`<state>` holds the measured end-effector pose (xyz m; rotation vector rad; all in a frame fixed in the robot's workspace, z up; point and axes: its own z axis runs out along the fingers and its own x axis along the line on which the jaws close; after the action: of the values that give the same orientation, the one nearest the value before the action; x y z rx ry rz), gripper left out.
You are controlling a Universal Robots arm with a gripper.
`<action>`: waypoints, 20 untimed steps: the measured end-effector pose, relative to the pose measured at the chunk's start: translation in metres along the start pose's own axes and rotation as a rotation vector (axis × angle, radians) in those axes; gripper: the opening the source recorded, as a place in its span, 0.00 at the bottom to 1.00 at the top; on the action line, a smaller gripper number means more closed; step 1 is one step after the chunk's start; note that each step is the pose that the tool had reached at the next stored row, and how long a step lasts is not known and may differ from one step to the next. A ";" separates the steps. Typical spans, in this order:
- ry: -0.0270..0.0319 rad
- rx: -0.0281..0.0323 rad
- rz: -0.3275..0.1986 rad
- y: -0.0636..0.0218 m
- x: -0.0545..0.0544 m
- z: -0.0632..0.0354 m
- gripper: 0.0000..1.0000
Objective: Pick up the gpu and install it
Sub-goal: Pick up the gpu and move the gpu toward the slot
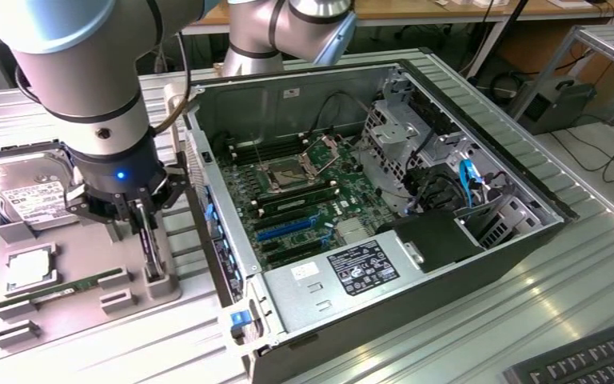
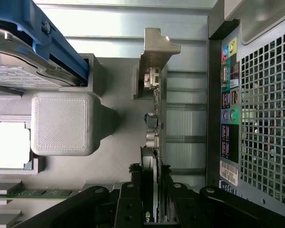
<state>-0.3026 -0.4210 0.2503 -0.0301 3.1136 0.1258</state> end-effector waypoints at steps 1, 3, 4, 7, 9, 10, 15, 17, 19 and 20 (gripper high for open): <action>0.0000 0.0000 0.000 0.0002 0.000 -0.0026 0.26; 0.0000 0.0000 0.000 0.0008 0.000 -0.0098 0.26; 0.0000 0.0000 0.000 0.0010 0.000 -0.0125 0.26; -0.0001 0.0000 0.000 0.0018 -0.001 -0.0247 0.26; 0.0000 0.0000 0.000 0.0023 -0.001 -0.0336 0.26; 0.0001 0.0000 0.000 0.0026 -0.001 -0.0381 0.26; 0.0015 -0.0001 0.000 0.0037 -0.002 -0.0627 0.26; 0.0029 -0.0001 0.000 0.0040 -0.002 -0.0720 0.26; 0.0046 -0.0001 0.000 0.0042 -0.002 -0.0811 0.26; 0.0055 -0.0001 0.000 0.0042 -0.003 -0.0857 0.26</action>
<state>-0.3022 -0.4236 0.3361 -0.0299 3.1191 0.1261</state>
